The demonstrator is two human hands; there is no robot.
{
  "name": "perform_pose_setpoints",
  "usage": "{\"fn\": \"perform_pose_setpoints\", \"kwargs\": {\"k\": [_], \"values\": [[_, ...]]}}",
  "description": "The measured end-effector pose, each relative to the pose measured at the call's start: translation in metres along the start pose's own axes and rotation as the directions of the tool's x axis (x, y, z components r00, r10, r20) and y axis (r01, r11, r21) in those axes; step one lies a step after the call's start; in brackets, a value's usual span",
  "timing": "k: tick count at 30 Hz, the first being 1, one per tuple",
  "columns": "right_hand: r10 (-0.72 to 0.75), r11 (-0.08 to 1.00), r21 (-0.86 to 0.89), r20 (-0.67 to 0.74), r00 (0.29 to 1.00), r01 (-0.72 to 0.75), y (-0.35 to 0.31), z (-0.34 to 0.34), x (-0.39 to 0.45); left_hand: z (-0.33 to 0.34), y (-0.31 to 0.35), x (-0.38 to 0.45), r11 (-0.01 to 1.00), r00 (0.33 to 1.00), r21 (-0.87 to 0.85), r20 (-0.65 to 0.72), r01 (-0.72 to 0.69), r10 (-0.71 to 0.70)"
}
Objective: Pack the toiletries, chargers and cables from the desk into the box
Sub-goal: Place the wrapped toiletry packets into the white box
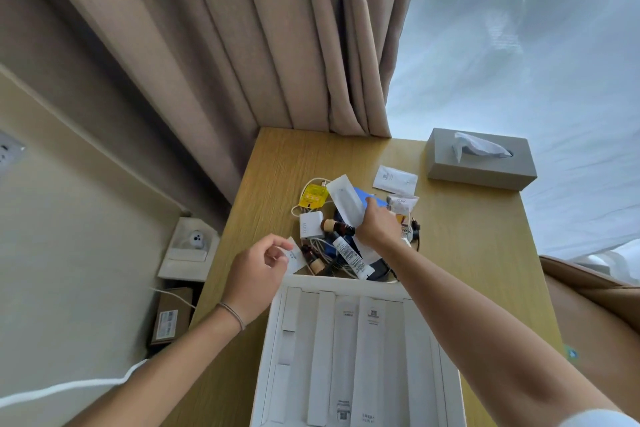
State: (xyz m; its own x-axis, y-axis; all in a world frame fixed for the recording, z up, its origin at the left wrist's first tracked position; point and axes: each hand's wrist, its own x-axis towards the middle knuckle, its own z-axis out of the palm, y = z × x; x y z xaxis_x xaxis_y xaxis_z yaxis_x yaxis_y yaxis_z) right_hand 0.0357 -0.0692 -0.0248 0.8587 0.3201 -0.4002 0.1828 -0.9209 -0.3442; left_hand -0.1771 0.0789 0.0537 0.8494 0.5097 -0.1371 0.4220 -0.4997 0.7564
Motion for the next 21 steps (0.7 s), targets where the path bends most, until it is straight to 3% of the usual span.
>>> {"fn": "perform_pose_setpoints", "kwargs": {"k": [4,11,16,21], "values": [[0.004,0.996,0.091,-0.034,0.999,-0.001,0.000,0.000,0.006,-0.003,-0.018,0.016,0.996,0.996,0.011,0.017,0.084,-0.084],[0.080,0.914,0.404,-0.112,0.990,-0.028,0.001,-0.025,-0.008,0.012,-0.053,0.049,0.980,0.980,0.058,0.054,0.189,-0.192],[0.114,0.726,0.687,-0.068,0.991,-0.037,-0.002,-0.044,-0.040,0.028,-0.079,0.068,0.956,0.964,0.211,0.129,0.202,-0.232],[0.104,0.619,0.785,-0.036,0.994,-0.037,-0.001,-0.046,-0.076,0.044,-0.093,0.079,0.861,0.948,0.486,0.176,0.150,-0.264]]}}
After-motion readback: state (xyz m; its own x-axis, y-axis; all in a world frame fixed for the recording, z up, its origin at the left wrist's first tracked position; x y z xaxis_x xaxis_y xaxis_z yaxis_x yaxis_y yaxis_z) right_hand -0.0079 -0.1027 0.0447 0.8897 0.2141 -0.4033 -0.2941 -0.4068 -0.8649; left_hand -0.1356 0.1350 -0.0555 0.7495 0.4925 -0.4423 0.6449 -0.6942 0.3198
